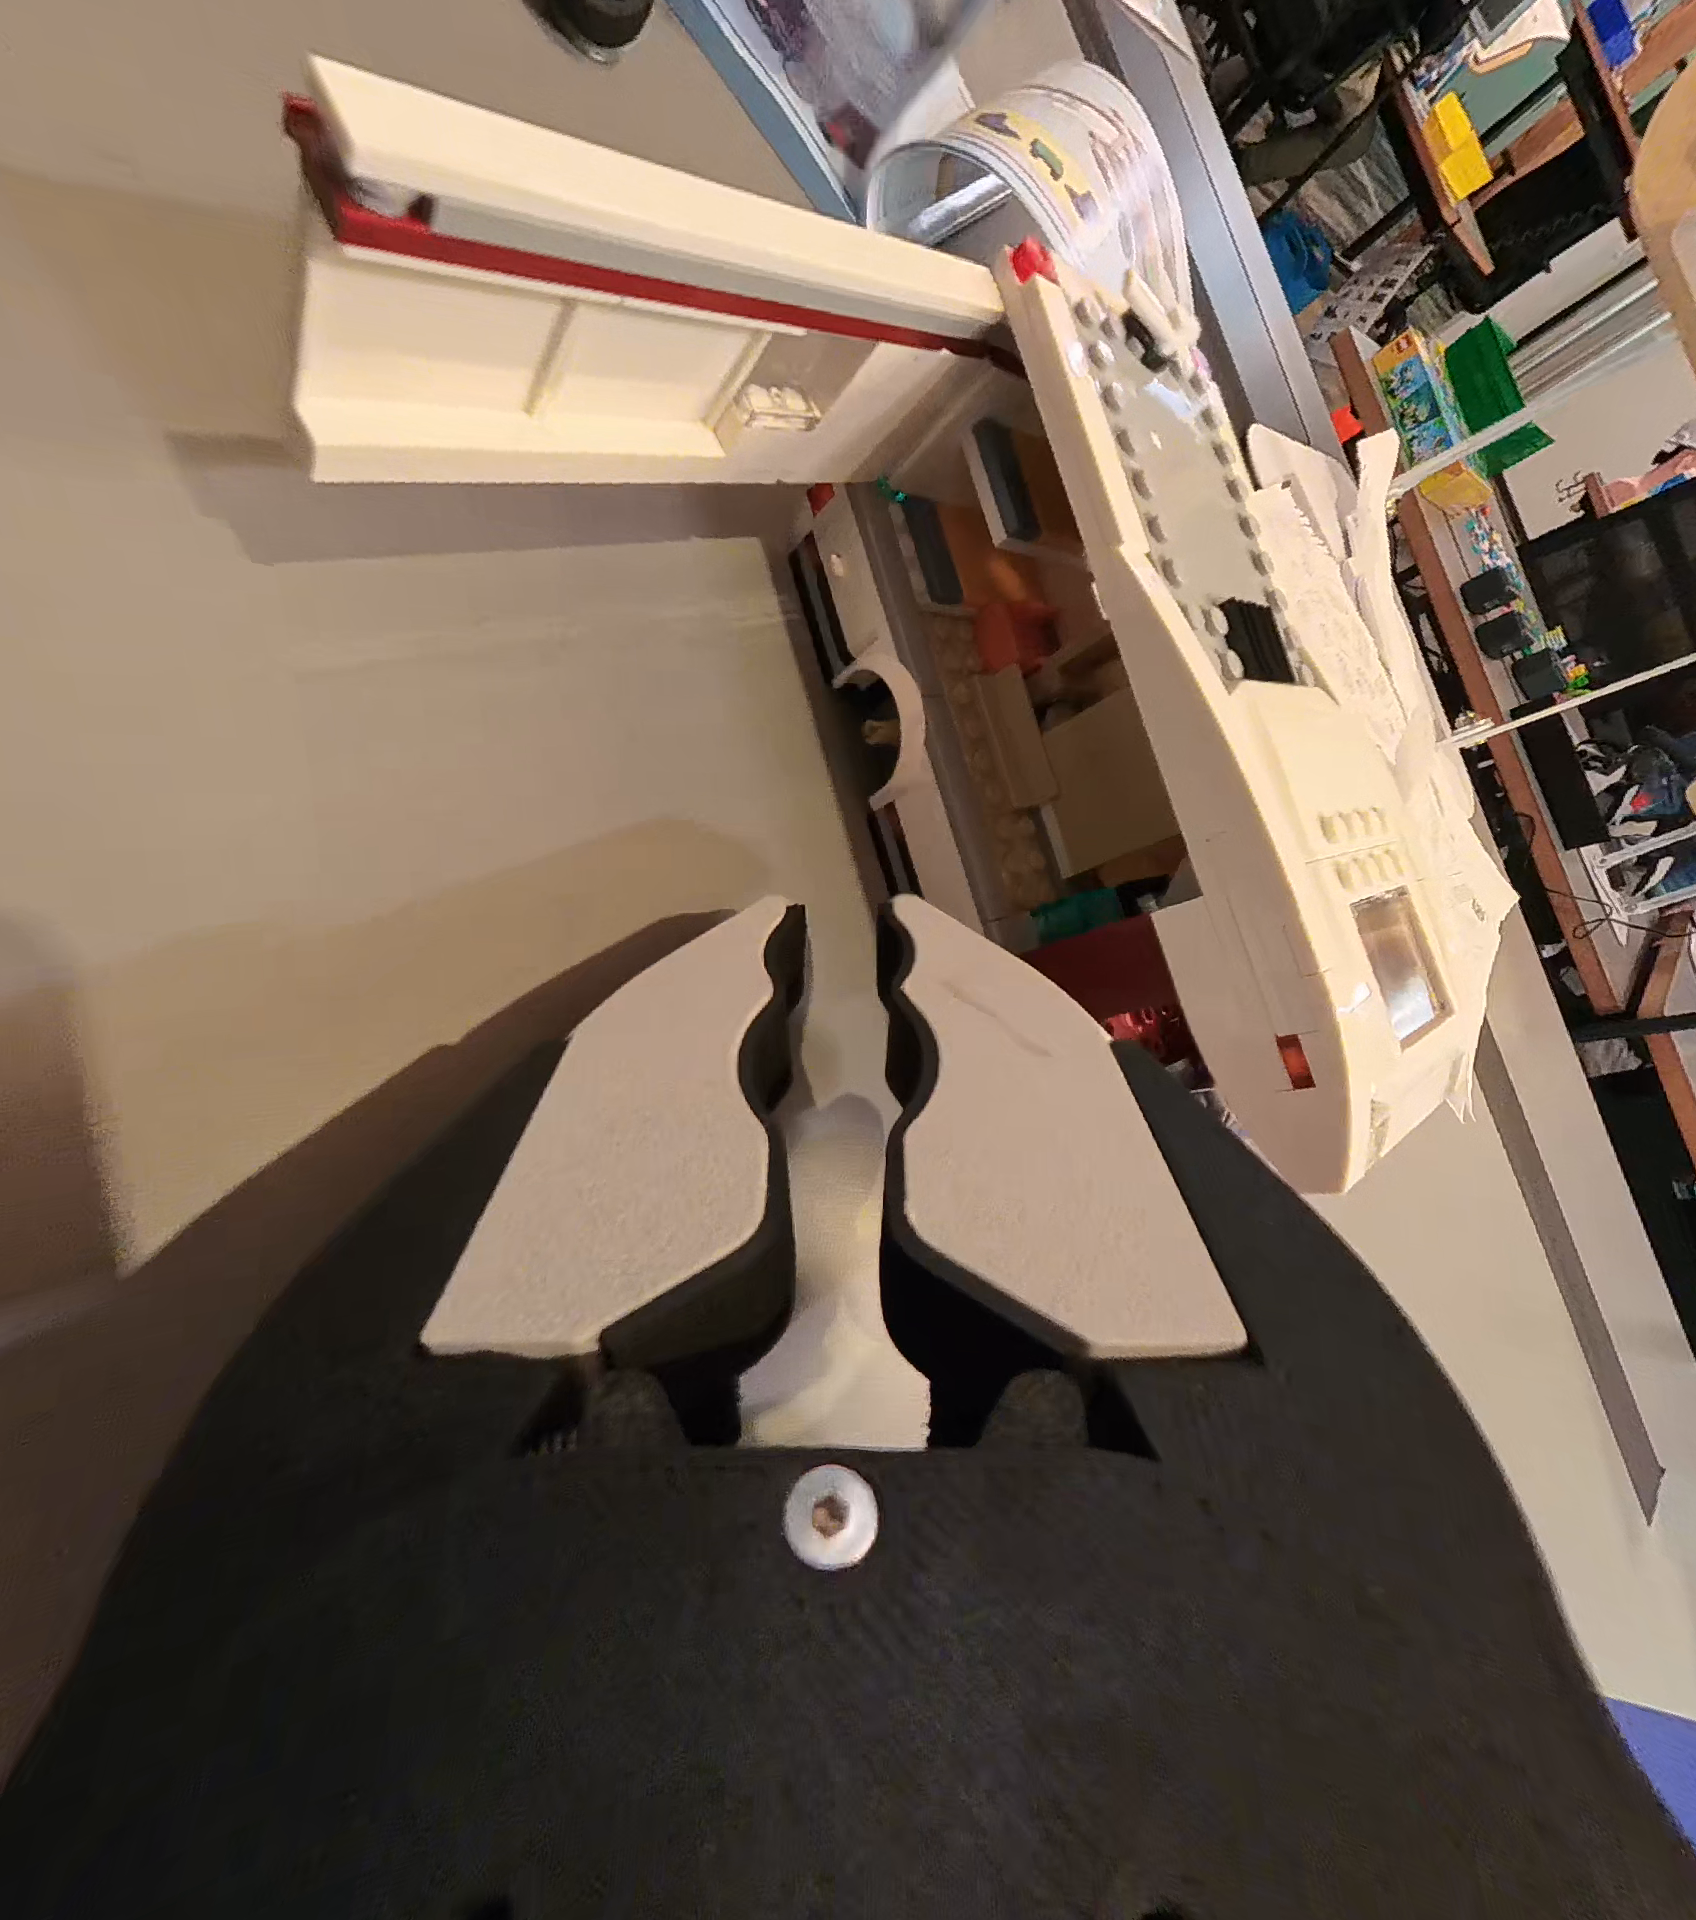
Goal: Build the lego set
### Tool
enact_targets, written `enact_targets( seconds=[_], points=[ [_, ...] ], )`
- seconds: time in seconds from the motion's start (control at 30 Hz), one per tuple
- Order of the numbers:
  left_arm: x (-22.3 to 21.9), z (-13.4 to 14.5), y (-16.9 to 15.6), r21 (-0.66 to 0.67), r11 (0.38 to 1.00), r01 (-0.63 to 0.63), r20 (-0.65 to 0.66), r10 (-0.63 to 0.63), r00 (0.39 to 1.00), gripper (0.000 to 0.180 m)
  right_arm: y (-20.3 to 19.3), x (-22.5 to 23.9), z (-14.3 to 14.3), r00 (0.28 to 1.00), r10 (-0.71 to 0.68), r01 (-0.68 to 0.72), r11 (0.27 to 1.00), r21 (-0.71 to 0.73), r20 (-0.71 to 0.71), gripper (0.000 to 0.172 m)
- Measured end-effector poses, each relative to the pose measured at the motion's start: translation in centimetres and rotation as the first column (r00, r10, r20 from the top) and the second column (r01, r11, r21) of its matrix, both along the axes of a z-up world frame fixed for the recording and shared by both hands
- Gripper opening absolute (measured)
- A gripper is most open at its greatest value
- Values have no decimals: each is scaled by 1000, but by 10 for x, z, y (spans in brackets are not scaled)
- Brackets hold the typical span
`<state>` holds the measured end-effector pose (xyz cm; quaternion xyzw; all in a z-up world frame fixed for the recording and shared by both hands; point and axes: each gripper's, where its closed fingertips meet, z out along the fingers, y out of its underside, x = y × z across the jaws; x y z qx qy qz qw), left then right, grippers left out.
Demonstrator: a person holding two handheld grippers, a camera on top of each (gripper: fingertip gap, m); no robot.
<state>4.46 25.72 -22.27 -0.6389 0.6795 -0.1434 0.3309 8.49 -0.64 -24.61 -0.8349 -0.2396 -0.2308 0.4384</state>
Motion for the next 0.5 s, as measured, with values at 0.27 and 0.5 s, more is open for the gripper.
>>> enact_targets(
  seconds=[0.27,0.5],
  points=[
    [59,-2,-37,115,977,179,-129,-164,978,64,-1,-8,0,1000,29,-29,1000,6,9,12],
    [75,10,-58,143,967,211,-147,-190,971,65,-3,-15,0,998,51,-50,999,-5,38,13]
  ],
)
